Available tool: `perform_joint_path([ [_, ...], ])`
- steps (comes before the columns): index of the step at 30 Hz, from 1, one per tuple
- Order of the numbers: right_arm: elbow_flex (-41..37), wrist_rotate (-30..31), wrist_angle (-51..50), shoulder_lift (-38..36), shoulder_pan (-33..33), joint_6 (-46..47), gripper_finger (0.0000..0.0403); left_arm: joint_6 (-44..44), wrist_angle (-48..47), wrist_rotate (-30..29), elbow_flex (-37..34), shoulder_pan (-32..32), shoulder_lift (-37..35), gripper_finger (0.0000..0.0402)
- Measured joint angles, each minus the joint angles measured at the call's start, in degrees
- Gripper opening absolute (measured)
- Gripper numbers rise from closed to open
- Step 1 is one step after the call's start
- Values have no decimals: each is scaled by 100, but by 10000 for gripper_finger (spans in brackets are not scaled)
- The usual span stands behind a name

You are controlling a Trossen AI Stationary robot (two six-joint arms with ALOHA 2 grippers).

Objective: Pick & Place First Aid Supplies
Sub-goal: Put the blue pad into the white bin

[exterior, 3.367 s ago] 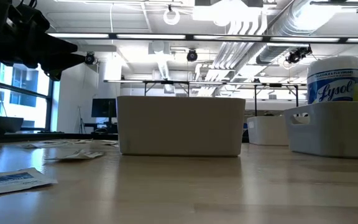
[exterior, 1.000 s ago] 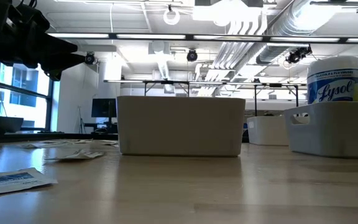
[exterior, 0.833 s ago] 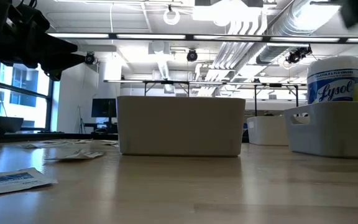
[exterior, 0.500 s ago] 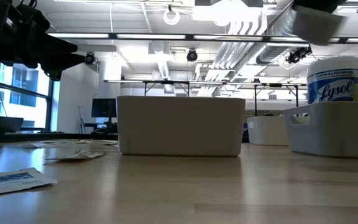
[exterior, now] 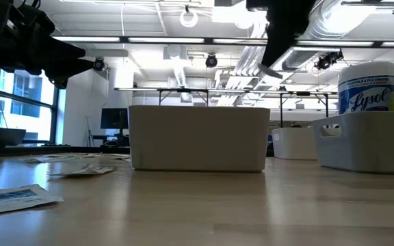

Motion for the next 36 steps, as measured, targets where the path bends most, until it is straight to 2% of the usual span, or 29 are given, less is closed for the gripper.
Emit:
perform_joint_path([
  [10, 0, -128, 168, 0, -2062, -1664, 0, -2, 0, 0, 0, 0, 0, 186],
  [15, 0, -165, 576, 0, -2864, -2134, 0, 0, 0, 0, 0, 0, 0, 186],
  [19, 0, -405, 631, 7, -3585, -2021, 0, 0, 0, 0, 0, 0, 0, 186],
  [23, 0, -448, 588, 37, -4342, -1509, 0, 1, 0, 0, 0, 0, 0, 186],
  [26, 2, -447, 588, 237, -4793, -1481, 0, 0, 0, 0, 0, 0, 0, 186],
  [32, 44, -785, 479, 1028, -5183, -1645, 0, 1, 0, 0, 0, 0, 0, 186],
  [36, 48, -1101, 289, 1264, -5304, -1690, 0, -1, 0, 0, 0, 0, 0, 186],
])
